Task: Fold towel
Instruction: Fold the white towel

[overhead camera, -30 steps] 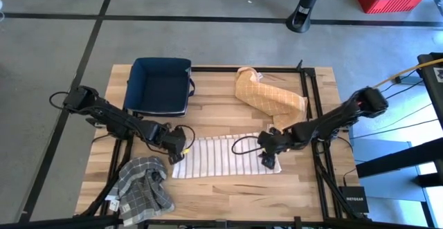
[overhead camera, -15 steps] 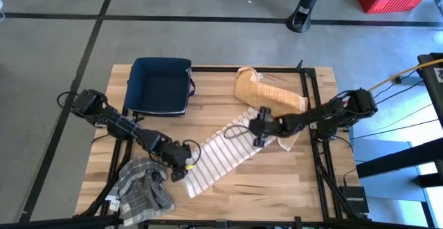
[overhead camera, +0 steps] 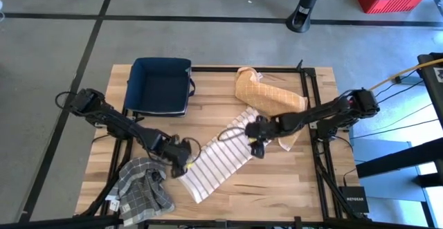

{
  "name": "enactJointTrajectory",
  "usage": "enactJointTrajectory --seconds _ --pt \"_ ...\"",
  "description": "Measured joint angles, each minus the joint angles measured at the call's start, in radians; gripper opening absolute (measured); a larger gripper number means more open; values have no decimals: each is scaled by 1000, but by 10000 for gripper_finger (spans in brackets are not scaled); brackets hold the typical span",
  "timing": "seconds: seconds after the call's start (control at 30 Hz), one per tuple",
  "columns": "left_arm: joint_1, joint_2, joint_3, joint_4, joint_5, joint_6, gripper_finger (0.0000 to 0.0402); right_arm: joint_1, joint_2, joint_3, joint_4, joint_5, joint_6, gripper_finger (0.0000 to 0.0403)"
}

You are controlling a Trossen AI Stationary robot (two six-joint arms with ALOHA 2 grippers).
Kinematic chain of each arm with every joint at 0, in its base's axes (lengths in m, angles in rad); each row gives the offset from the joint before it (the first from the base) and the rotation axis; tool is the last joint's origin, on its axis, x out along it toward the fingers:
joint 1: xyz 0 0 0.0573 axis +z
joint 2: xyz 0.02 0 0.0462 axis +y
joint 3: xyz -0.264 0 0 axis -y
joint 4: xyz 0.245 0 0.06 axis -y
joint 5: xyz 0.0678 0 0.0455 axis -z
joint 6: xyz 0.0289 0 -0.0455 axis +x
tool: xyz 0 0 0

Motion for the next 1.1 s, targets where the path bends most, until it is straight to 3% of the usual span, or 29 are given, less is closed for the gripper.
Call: enactJointTrajectory --seconds 0.03,0.1,0.27,0.43,0.57,0.73,0.9,1.1 --pt "0 8 -8 7 -84 -7 141 22 11 -18 12 13 30 216" --pt "9 35 -29 31 -123 -28 141 60 38 -59 40 64 60 216" --pt "2 104 -40 150 39 -51 141 87 112 -100 82 235 4 216" --pt "-37 146 -40 342 132 8 141 42 146 -105 193 431 -264 216" --pt "-47 157 -41 385 133 58 141 -17 148 -107 367 417 -427 216" --pt "-52 157 -41 381 127 58 141 -68 148 -106 402 337 -443 216" --pt "-55 156 -41 376 123 57 141 -62 146 -102 365 329 -429 216" --pt "-44 87 0 215 164 39 141 -50 42 -8 107 315 -347 216"
